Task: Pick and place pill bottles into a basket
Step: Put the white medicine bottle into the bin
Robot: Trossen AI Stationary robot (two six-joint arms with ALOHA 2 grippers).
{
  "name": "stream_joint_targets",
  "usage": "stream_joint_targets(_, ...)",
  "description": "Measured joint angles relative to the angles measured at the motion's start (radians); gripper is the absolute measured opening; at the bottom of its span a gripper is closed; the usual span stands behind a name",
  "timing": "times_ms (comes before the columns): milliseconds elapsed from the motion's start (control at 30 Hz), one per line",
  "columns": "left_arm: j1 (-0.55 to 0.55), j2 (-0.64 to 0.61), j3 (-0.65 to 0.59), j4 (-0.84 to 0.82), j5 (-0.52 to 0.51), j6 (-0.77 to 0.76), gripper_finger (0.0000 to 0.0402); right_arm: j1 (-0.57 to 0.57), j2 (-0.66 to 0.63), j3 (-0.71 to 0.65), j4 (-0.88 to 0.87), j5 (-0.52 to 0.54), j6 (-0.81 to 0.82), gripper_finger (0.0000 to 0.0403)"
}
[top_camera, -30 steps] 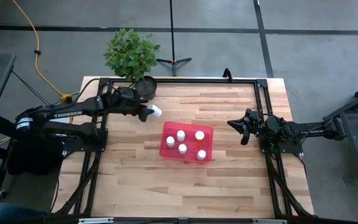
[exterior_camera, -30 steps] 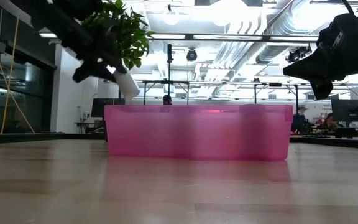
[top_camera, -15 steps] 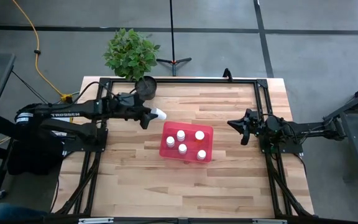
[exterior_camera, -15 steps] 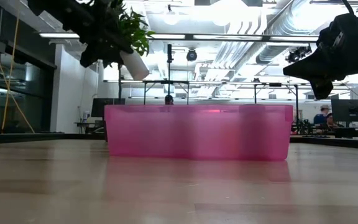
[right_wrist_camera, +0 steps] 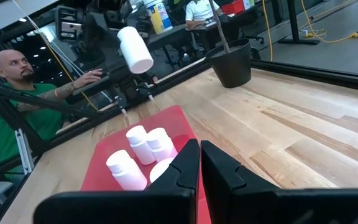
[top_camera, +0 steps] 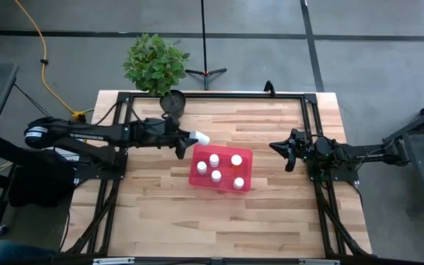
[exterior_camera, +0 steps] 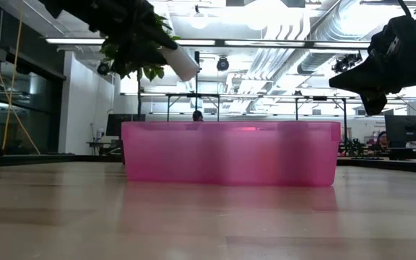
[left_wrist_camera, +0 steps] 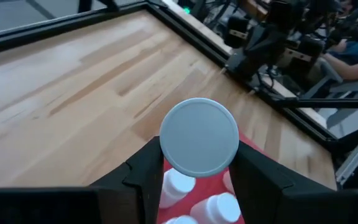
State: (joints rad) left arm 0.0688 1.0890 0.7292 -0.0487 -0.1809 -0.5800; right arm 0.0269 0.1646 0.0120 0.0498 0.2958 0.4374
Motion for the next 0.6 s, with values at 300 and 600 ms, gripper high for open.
stream_joint_targets(300,-0.031,0.149,0.041,0.127,0.026,0.001,0.0197,0.0,0.0,0.0,-0.001,-0.014,0.0,0.0007)
stream_joint_targets(600,-0.092,0.315,0.271,-0.02,0.037,0.163,0.0198,0.0,0.0,0.0,-0.001,-0.014,0.0,0.0007)
